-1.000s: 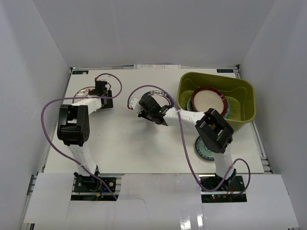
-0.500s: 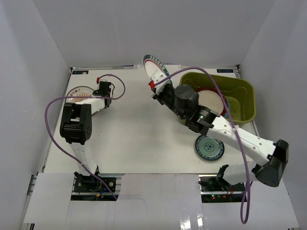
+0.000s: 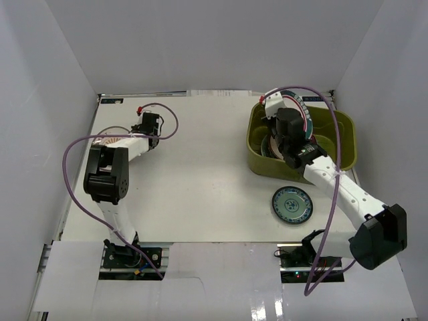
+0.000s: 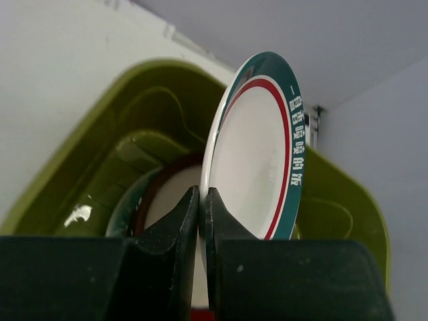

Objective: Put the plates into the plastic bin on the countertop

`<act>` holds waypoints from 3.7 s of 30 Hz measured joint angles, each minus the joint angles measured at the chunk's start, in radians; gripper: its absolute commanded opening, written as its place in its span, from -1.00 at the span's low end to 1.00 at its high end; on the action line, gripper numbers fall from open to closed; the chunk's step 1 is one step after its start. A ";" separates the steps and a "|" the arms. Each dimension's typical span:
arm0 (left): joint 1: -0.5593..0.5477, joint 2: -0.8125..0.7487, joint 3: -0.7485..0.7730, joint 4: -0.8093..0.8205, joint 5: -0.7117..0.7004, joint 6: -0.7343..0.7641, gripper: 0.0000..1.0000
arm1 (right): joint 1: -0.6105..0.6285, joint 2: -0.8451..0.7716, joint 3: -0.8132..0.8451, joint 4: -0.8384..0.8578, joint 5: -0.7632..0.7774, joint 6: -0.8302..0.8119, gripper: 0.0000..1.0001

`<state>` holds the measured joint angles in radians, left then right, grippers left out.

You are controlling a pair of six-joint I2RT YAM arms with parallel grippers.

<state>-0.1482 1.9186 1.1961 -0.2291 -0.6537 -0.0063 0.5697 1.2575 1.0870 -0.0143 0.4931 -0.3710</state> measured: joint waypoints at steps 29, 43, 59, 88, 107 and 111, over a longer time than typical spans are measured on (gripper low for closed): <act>-0.824 -0.265 0.543 -0.095 0.255 -0.166 -1.00 | -0.132 -0.278 -0.014 -0.156 -0.025 0.459 -0.84; -1.071 0.310 1.111 -0.078 0.193 0.066 -1.00 | -0.150 -0.736 0.067 -0.181 0.152 0.569 -0.85; -1.063 0.508 1.181 -0.011 0.222 0.262 0.69 | -0.149 -0.824 0.008 -0.327 0.187 0.572 -0.71; -1.033 -0.712 -0.286 0.103 0.389 -0.732 0.46 | -0.148 -0.664 -0.114 -0.458 -0.211 0.642 -0.28; -1.042 -0.041 -0.184 0.468 0.505 -1.042 0.51 | -0.148 -0.683 -0.202 -0.413 -0.342 0.675 -0.23; -1.043 0.079 -0.074 0.478 0.497 -1.042 0.24 | -0.148 -0.682 -0.222 -0.409 -0.356 0.675 -0.23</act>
<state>-1.1908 1.9980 1.1225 0.2485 -0.1562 -1.0481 0.4213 0.5758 0.8654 -0.4236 0.1375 0.3042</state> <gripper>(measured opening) 0.693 0.384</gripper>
